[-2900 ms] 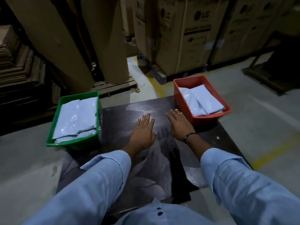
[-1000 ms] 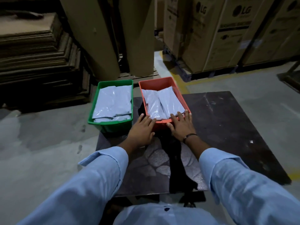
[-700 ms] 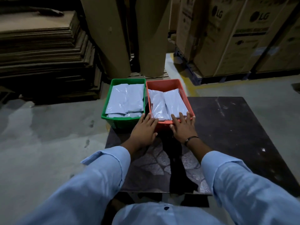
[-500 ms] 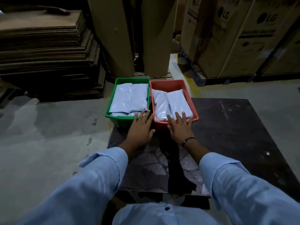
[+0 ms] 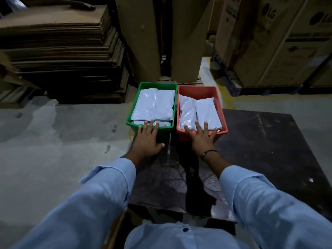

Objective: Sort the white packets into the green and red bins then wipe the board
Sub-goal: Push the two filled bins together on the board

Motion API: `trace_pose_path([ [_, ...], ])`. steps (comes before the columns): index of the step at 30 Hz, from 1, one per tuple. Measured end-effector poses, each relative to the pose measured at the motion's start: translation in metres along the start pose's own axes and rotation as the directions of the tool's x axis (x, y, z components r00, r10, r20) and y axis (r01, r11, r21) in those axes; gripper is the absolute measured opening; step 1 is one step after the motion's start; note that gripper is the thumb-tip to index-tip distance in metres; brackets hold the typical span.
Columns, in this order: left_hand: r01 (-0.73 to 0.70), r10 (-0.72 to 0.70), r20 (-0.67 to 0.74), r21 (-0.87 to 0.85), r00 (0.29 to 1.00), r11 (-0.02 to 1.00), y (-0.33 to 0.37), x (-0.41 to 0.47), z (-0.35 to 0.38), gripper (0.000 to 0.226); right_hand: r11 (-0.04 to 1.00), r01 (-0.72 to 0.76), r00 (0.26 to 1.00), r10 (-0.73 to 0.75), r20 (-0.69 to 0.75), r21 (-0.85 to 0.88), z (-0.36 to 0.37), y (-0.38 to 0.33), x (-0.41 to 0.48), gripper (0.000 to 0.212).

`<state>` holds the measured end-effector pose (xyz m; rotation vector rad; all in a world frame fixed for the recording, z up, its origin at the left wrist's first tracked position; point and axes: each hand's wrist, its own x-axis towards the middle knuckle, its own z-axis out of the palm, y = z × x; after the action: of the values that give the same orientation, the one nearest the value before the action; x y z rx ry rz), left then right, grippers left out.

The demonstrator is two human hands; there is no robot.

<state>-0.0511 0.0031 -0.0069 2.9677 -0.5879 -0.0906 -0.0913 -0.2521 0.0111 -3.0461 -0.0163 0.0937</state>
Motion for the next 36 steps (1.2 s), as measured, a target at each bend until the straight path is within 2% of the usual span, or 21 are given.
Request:
trace_pose_path([
  [5,-0.014,0.013,0.045,0.016,0.999,1.0,-0.002,0.0,-0.005,0.106,1.0,-0.009,1.0,0.009,0.012,0.02,-0.002,-0.01,0.01,0.081],
  [19,-0.025,0.025,0.055,0.004,0.998,1.0,-0.01,0.01,-0.005,0.112,0.999,-0.031,0.999,0.031,0.029,0.011,-0.005,-0.017,0.028,0.075],
  [36,-0.013,0.015,0.076,-0.035,0.997,0.999,-0.014,0.02,-0.01,0.111,0.998,-0.054,0.998,0.054,0.043,0.01,-0.008,-0.022,0.035,0.071],
])
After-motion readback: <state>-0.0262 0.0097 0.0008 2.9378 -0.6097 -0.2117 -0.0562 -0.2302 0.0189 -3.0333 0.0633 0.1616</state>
